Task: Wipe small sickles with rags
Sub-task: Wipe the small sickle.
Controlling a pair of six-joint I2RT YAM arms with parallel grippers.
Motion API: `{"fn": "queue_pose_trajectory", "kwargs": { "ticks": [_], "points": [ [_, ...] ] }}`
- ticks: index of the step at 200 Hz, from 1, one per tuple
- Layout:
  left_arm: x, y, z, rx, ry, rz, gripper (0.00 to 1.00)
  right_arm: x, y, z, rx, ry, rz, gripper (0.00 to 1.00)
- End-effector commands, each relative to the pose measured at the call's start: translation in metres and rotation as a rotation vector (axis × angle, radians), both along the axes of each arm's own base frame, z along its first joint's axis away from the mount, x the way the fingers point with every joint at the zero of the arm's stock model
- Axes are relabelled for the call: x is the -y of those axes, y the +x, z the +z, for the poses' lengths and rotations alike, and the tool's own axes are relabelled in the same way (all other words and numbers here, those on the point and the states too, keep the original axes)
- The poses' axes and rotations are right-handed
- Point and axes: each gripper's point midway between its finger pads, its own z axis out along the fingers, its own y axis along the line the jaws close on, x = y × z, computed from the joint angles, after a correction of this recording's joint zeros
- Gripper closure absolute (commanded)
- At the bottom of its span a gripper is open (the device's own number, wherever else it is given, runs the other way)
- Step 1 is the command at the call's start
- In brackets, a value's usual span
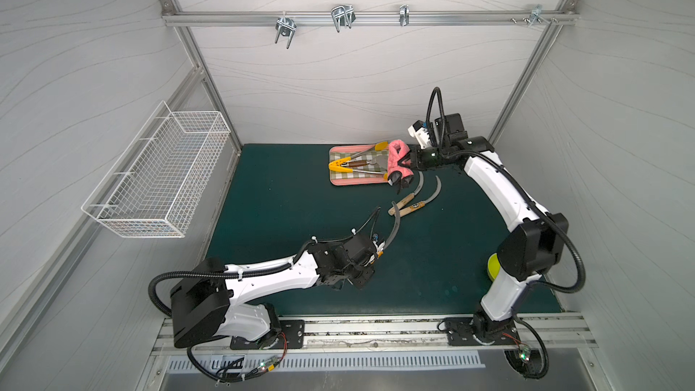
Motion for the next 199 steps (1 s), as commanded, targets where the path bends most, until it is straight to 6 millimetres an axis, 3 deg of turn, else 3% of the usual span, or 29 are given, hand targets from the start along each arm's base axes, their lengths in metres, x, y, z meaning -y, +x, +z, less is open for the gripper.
{"fn": "queue_pose_trajectory", "kwargs": {
  "ticks": [1, 82, 155, 199],
  "points": [
    [0.013, 0.009, 0.022, 0.057, -0.090, 0.013, 1.00, 0.009, -0.017, -0.006, 0.023, -0.054, 0.040, 1.00],
    [0.006, 0.013, 0.027, 0.086, -0.085, 0.042, 1.00, 0.014, -0.038, -0.038, -0.008, -0.129, 0.122, 1.00],
    [0.011, 0.020, 0.027, 0.096, -0.084, 0.044, 1.00, -0.030, -0.086, -0.049, -0.023, -0.077, 0.318, 1.00],
    [0.005, 0.030, 0.034, 0.102, -0.119, 0.084, 1.00, -0.039, -0.107, -0.058, -0.067, -0.036, 0.344, 1.00]
  ]
}}
